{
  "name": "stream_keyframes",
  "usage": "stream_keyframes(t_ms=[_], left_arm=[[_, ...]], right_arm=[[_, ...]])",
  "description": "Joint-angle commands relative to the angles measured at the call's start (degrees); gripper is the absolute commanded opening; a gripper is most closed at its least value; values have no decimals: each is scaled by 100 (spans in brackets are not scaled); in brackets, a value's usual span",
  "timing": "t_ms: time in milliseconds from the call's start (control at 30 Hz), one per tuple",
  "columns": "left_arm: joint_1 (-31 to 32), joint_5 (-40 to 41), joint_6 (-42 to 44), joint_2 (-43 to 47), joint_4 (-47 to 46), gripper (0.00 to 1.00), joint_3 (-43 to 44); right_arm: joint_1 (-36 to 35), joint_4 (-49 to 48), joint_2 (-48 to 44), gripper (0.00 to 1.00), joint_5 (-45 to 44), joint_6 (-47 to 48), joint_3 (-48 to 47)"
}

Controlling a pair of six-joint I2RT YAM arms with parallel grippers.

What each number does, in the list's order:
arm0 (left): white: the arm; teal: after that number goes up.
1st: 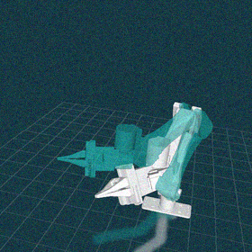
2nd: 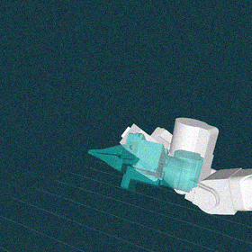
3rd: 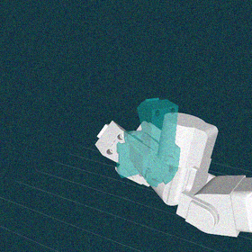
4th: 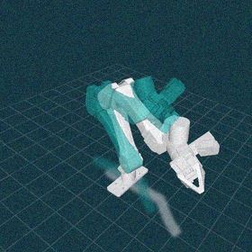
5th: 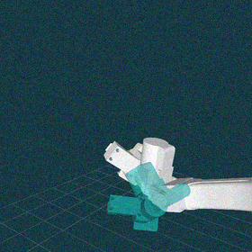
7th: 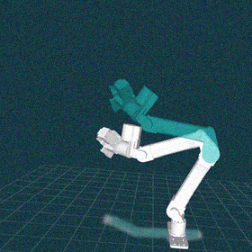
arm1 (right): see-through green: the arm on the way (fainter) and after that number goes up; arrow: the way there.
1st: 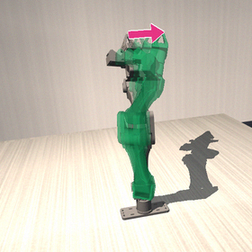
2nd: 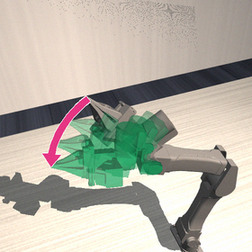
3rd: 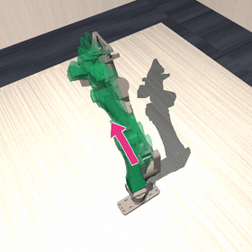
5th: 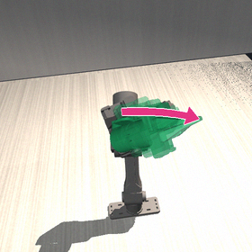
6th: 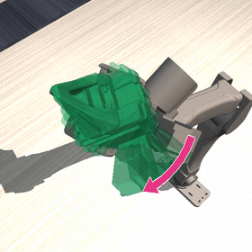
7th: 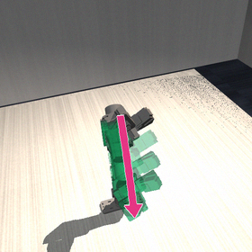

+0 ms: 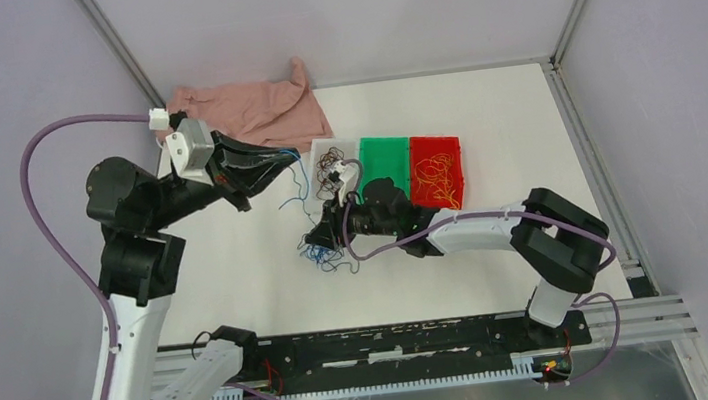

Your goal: Untangle the cables

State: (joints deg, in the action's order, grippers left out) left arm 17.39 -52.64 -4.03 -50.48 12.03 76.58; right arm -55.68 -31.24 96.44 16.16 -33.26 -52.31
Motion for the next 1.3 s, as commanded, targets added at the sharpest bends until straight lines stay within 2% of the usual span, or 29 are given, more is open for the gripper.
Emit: stream_keyframes(t_ms=[0,367,567,667,967,1267], left_arm=[[10,-115,-443,-46,-335,3,461],[6,23,-1011,-648,-815,3,1771],[10,276,-857,-975,-894,3,2572],[10,650,-558,-1103,-940,3,2930],[10,2518,1125,-1432,-1719,3,3851],[8,2861,1528,-1740,-2104,3,4543]], right_arm=[[-29,-724,100,40,-39,-234,148],[-109,-1483,650,45,-298,-602,720],[-178,-1517,732,46,-451,-488,861],[-225,-1511,723,47,-605,-405,962],[-336,-1566,728,51,-870,-270,1248],[-339,-1621,609,51,-999,-234,1536]])
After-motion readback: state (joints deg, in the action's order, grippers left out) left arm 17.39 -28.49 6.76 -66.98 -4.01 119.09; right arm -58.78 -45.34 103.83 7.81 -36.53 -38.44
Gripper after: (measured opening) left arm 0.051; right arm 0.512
